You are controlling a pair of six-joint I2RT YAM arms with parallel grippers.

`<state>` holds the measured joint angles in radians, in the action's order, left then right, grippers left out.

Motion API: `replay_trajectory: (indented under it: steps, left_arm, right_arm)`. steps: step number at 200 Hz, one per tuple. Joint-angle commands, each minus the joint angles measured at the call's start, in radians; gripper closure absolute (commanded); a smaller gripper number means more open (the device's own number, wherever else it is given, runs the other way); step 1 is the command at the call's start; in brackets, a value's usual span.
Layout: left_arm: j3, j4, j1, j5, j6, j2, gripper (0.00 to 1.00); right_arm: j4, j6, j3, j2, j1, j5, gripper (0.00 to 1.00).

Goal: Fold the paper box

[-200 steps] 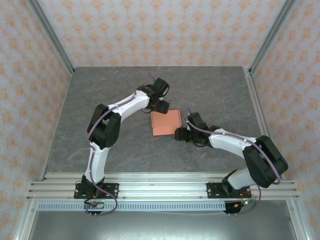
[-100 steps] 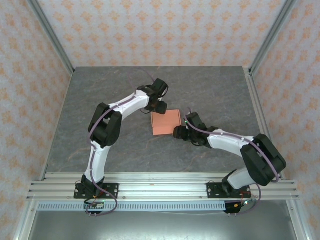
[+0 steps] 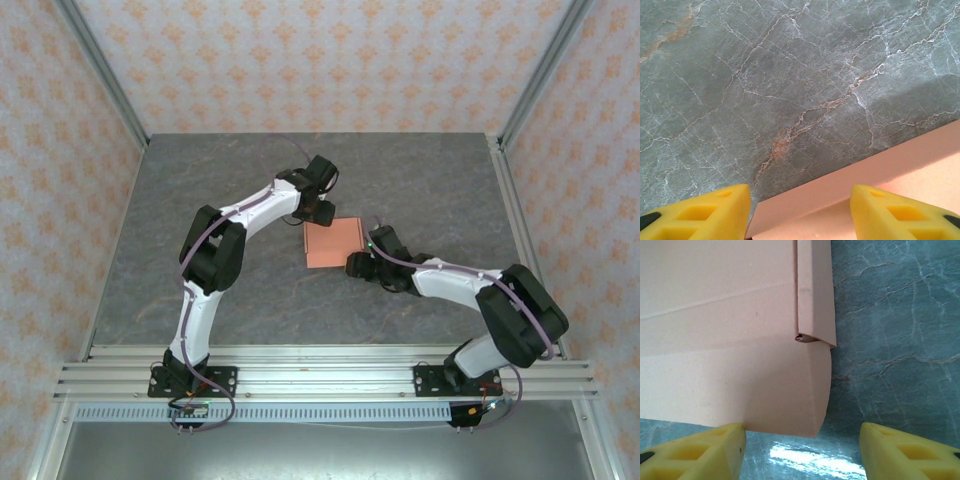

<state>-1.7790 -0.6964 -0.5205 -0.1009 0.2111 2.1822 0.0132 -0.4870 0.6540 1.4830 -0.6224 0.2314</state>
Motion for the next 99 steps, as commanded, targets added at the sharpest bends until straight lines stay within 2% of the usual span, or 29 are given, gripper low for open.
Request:
replay_trajectory:
  steps: [1,99]
  left_arm:
    - [0.001,-0.049,0.013,-0.001,-0.001,0.034,0.45]
    - [0.004,-0.056,0.014,-0.016,-0.01,0.051,0.47]
  right_arm:
    - [-0.025,-0.003,0.005,0.032,-0.006,-0.047,0.39]
    - [-0.084,-0.008,0.021,0.073,-0.006,-0.088,0.4]
